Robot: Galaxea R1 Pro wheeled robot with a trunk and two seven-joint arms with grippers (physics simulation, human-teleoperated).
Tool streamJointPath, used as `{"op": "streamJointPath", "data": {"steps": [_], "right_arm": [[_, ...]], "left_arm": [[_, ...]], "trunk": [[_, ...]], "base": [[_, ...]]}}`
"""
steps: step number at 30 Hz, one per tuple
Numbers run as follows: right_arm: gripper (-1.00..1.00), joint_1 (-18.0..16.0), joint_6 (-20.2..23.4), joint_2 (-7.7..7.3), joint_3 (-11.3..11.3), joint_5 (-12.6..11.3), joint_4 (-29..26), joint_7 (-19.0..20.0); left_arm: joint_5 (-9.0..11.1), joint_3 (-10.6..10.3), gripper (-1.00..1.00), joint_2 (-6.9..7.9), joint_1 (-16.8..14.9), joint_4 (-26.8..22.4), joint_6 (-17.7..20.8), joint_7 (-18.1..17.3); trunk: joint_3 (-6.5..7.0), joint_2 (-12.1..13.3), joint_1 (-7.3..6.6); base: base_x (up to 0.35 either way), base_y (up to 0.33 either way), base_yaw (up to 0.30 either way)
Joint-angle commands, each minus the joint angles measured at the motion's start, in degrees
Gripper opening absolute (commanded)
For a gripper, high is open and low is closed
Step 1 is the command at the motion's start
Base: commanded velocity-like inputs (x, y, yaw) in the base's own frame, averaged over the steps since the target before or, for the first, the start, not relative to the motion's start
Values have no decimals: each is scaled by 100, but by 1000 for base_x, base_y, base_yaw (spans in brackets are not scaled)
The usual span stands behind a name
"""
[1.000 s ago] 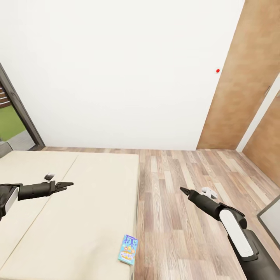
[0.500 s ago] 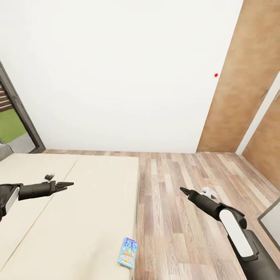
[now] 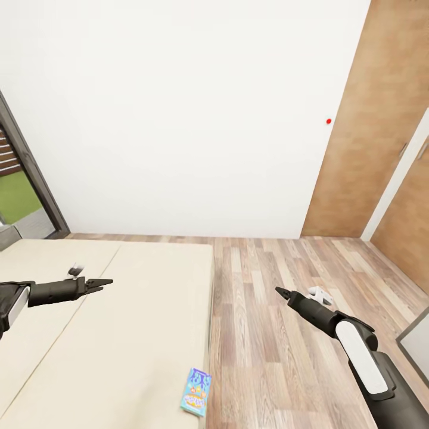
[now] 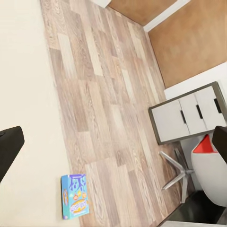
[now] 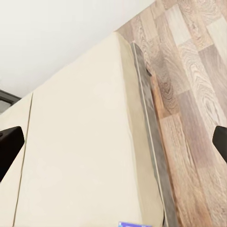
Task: Put all the toys in the child's room - the three board games (two on the bed and one on the table), the two jigsaw puzzles on the table, and the tennis ball on the table - inside the toy box on the table in the child's room.
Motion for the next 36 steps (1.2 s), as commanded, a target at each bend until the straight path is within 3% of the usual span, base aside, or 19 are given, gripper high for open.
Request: {"op": "streamJointPath", "data": {"steps": [1, 36], "right_arm": [[100, -5, 23, -2, 0, -59, -9, -56], [100, -5, 16, 55, -26, -59, 245, -52]], "left_arm": [[12, 4, 100, 0, -5, 1, 58, -15], [19, 9, 100, -20, -5, 1, 54, -19]], "trunk": [[-7, -12, 4], [8, -12, 4]], "base": [[0, 0, 0], [0, 0, 0]]}}
